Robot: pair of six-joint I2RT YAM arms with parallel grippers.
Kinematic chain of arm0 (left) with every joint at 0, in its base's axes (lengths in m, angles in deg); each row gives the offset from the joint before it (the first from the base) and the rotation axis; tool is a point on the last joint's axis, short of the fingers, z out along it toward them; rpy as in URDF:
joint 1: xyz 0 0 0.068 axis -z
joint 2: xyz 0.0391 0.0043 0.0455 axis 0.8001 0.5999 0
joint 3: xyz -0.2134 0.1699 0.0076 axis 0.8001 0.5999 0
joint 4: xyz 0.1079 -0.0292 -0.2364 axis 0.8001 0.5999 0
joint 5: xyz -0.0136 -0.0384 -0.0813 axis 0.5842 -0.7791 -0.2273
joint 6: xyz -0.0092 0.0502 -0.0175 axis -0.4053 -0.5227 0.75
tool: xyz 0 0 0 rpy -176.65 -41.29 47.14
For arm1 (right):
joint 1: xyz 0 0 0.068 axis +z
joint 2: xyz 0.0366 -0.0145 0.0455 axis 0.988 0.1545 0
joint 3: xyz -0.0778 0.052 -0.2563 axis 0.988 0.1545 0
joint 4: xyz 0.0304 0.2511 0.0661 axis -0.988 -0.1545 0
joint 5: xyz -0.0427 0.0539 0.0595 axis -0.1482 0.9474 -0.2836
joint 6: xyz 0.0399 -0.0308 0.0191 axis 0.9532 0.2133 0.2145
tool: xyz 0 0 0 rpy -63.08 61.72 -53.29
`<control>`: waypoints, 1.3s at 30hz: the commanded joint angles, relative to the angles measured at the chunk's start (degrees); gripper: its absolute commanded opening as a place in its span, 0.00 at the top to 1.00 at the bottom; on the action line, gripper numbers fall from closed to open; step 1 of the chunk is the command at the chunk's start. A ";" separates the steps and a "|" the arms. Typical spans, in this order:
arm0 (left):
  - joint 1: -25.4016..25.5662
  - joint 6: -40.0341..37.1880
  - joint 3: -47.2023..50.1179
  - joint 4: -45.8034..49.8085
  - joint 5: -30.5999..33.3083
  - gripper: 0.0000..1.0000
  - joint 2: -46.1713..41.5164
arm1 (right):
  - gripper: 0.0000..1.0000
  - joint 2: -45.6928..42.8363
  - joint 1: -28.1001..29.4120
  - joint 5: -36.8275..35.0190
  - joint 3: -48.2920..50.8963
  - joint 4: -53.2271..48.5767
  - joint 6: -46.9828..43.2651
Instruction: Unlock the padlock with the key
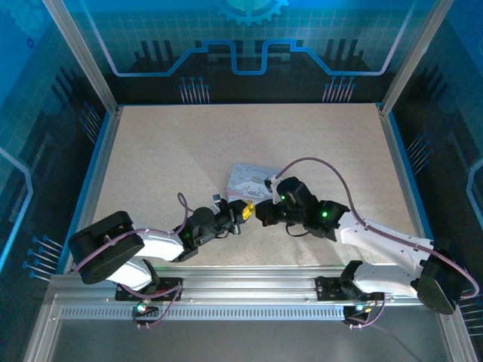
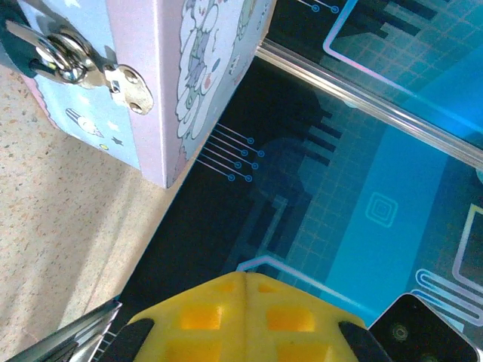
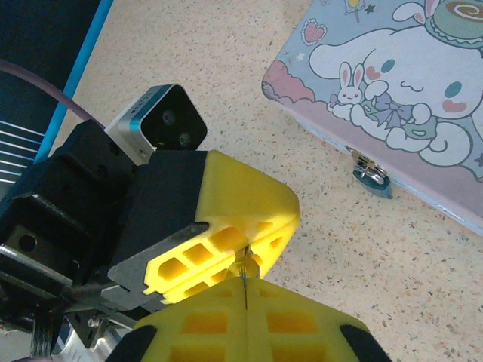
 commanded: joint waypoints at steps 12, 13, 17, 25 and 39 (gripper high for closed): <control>0.53 -38.92 -7.85 21.82 2.05 1.00 -16.30 | 0.54 -13.58 -15.25 24.98 15.62 24.52 5.78; 0.61 -42.05 -8.71 23.84 1.90 1.00 -17.47 | 0.52 -13.81 -15.65 26.09 16.48 26.84 6.38; 1.63 -51.76 -10.62 27.87 2.63 1.00 -21.35 | 0.47 -13.86 -15.98 29.06 18.55 35.51 8.79; 3.52 -62.81 -12.82 31.92 3.43 1.00 -25.69 | 0.46 -13.98 -14.87 28.96 20.05 44.45 11.52; 3.76 -60.10 -12.78 30.55 4.38 1.00 -24.77 | 0.50 -8.63 -9.81 27.40 17.49 46.02 11.63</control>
